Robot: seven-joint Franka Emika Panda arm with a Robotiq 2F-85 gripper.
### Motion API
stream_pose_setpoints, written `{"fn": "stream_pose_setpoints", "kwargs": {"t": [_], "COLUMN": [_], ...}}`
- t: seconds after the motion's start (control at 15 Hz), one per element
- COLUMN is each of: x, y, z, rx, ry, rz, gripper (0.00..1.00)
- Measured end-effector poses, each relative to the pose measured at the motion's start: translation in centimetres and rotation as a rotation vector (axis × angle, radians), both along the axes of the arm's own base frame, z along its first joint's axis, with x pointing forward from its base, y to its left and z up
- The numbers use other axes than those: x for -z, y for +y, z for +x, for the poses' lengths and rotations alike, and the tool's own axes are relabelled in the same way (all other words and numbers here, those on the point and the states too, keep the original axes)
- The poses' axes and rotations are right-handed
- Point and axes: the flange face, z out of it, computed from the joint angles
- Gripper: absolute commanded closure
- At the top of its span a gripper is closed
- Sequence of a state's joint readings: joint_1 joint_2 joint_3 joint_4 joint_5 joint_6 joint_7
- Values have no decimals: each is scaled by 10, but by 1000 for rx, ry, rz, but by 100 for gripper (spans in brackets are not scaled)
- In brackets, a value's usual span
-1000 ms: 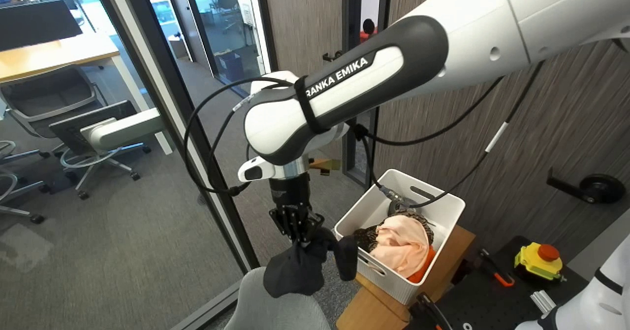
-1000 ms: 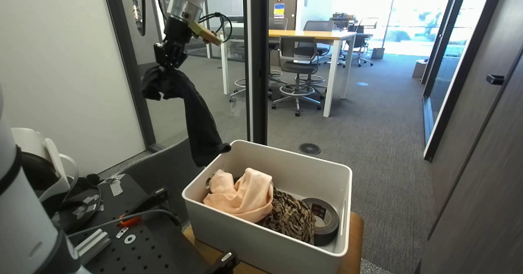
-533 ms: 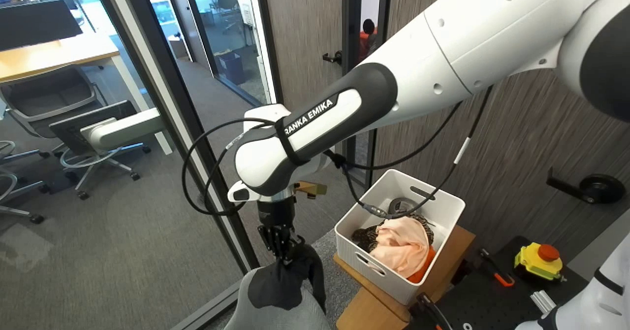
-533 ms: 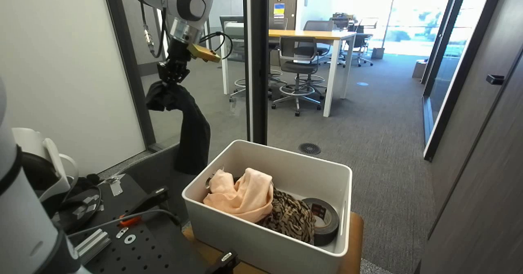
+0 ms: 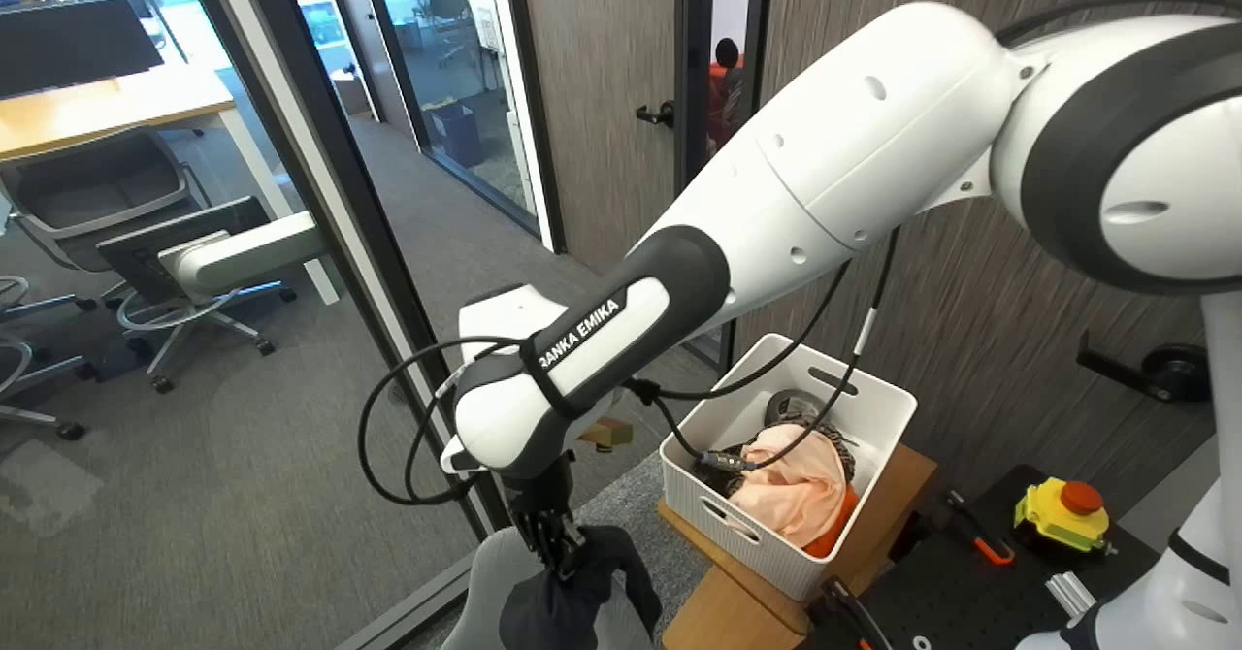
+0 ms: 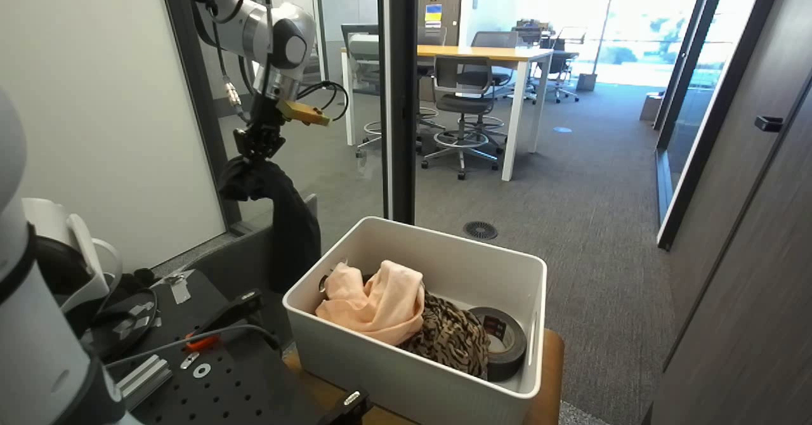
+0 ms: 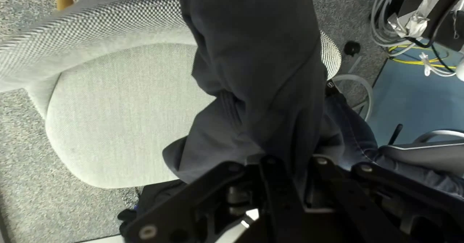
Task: Remove the black clothing from the bin and hang it on the back of the chair
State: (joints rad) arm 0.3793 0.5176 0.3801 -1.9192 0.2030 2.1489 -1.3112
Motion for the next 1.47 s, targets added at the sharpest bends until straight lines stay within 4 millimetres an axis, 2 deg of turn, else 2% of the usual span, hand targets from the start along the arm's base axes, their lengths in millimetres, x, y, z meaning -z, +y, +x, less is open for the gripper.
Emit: {"fn": "stream_pose_setpoints", "kwargs": {"t": [0.27, 0.47, 0.73, 1.07, 1.13, 1.2, 1.27, 1.47], "x": [32, 44, 54, 55, 55, 55, 55, 55], "y": [26, 41, 48, 46, 45, 43, 42, 37], "z": [-26, -37, -35, -24, -22, -20, -18, -13], "rx": [-20, -20, -1, 33, 40, 47, 51, 61], "ry": [14, 6, -6, -23, -23, -23, -21, -18], "rz": [-64, -99, -126, -122, -123, -123, -124, -126], "gripper": [91, 91, 91, 92, 63, 62, 57, 32]}}
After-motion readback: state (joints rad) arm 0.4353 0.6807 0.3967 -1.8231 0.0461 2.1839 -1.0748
